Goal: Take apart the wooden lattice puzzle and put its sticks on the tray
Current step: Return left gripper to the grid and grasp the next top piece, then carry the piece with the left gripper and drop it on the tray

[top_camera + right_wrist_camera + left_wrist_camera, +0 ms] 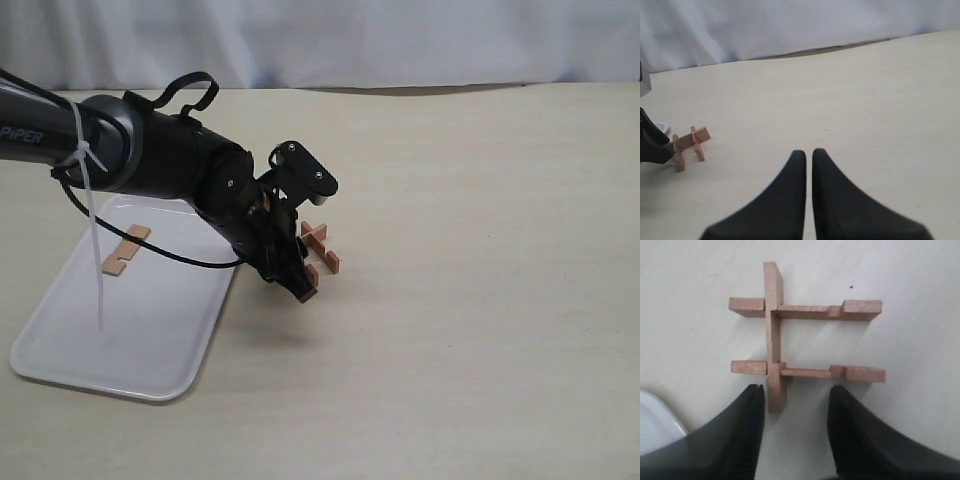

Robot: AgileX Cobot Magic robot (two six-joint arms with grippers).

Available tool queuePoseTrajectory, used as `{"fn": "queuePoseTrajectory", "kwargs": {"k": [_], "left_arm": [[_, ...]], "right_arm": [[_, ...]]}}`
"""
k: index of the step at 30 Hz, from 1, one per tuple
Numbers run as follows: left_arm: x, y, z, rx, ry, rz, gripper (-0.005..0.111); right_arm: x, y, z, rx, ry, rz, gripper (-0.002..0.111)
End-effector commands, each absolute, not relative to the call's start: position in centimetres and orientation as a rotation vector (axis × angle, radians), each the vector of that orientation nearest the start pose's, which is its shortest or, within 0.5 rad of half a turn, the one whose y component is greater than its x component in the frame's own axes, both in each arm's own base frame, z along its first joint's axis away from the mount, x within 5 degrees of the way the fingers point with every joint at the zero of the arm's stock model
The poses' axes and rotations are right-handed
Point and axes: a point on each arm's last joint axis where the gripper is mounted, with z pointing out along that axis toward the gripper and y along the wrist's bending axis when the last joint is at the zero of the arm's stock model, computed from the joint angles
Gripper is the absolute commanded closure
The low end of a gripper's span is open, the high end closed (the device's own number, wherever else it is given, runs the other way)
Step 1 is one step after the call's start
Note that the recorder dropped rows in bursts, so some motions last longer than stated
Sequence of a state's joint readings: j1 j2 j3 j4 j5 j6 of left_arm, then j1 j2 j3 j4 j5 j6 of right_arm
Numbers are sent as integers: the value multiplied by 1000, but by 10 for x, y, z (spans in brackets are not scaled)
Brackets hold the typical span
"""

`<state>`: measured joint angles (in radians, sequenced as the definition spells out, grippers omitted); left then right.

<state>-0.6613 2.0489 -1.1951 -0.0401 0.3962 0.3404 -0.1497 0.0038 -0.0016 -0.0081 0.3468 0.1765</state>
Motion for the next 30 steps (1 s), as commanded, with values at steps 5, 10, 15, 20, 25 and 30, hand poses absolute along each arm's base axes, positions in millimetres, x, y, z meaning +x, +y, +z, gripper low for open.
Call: {"fn": "queuePoseTrajectory", "kwargs": {"k": [5,10,15,20,25,30], "left_arm": [[313,-246,115,1276,2411,-123,86],[313,-246,115,1278,2415,-122,107],[310,-244,114,1293,2446,-118,107],[308,-243,121,1299,2449,-116,107],[307,-242,151,1264,2392,-134,107],[300,-237,188,1242,2343,-144,107]], "right_arm": [[53,-8,182,296,1802,12,104],[53,-8,182,296,1802,12,104],[53,-8,182,296,1802,12,104],[53,-8,182,296,1802,12,104],[53,-8,182,296,1802,12,104],[53,-8,182,296,1802,12,104]]}}
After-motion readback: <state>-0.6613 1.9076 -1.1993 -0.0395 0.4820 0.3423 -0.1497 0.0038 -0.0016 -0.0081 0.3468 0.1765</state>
